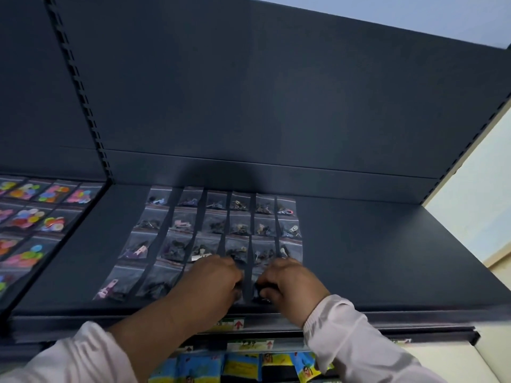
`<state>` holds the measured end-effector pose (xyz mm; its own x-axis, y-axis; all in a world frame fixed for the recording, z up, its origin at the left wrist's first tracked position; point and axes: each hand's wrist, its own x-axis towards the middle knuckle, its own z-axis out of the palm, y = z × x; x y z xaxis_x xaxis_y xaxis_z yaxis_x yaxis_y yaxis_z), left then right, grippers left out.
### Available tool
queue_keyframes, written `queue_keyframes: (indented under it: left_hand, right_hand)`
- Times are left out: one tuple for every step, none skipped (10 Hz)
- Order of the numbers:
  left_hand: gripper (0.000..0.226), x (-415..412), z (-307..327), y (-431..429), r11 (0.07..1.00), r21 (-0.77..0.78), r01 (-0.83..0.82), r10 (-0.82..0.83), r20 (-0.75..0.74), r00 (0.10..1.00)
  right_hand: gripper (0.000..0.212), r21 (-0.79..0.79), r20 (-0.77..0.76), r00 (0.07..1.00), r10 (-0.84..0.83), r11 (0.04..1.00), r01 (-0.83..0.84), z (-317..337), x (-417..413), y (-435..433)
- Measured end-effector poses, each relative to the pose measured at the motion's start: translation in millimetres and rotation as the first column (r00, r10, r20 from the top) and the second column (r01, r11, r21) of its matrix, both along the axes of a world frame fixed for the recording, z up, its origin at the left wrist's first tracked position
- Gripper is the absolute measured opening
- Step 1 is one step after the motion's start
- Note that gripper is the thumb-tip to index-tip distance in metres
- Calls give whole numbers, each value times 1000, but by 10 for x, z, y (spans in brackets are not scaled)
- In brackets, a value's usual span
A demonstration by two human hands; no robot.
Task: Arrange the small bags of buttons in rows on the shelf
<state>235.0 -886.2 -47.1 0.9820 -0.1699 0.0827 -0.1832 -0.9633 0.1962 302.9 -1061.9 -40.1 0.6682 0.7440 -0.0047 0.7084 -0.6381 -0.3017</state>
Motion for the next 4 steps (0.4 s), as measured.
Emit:
queue_keyframes:
  left_hand:
    - [27,2,-29,7,1000,-19,3,-3,-8,1000]
    - [31,13,-15,-1,1000,-6,-13,13,-53,998]
    - [35,9,18,14,997,-73,-33,30,-39,999]
    - [33,-10,96,80,982,-173,-81,83,2,997]
  right_hand:
    - [22,8,-15,1000,7,1000,-7,-4,9,-18]
    - [24,-9,-43,999,5,1000,-5,-3,22,-24]
    - [25,24,-52,999,2,1000,-1,21,20,-23]
    - [27,51,-73,995,-72,996,76,102,37,-32]
